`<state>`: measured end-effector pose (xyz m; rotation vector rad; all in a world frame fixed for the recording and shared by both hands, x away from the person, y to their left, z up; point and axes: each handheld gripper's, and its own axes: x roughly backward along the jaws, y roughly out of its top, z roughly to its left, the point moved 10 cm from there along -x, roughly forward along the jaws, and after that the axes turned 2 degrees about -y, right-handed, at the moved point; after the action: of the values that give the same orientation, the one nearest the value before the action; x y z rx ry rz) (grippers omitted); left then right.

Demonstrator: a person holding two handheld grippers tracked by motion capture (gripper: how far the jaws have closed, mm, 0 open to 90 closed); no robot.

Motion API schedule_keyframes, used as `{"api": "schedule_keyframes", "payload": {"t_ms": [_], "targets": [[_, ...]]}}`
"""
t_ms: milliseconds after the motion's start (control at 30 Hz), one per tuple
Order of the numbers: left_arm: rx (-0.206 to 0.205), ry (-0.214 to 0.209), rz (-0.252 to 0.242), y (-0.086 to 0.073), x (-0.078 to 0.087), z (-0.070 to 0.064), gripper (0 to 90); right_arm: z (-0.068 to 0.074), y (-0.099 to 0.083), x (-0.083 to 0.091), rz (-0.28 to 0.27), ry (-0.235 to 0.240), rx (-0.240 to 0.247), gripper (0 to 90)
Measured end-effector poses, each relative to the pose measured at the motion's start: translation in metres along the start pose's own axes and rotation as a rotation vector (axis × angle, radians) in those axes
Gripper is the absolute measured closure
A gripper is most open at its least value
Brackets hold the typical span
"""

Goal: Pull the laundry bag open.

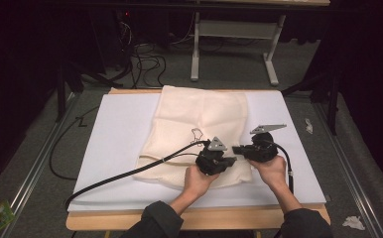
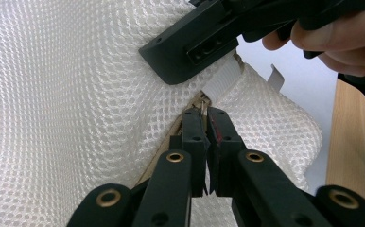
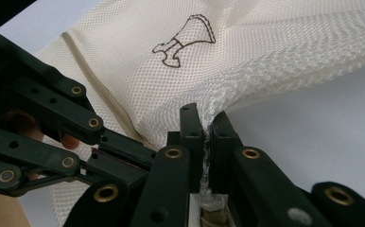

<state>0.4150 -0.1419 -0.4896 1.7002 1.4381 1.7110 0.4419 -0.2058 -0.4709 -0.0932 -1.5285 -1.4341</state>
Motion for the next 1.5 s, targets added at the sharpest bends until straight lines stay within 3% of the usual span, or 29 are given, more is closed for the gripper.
{"api": "schedule_keyframes", "payload": {"t_ms": [333,667,1500], "targets": [[-0.001,0.002,0.009,-0.001,0.004,0.000,87.4,0.000,0.000,0.002,0.004,0.002,0.011,89.0],[0.007,0.010,0.015,-0.005,0.012,0.005,87.4,-0.003,-0.003,0.004,0.013,-0.025,0.036,89.0],[-0.002,0.028,0.023,-0.006,0.027,0.014,87.4,-0.004,-0.002,0.000,-0.004,-0.010,0.036,88.9]]}}
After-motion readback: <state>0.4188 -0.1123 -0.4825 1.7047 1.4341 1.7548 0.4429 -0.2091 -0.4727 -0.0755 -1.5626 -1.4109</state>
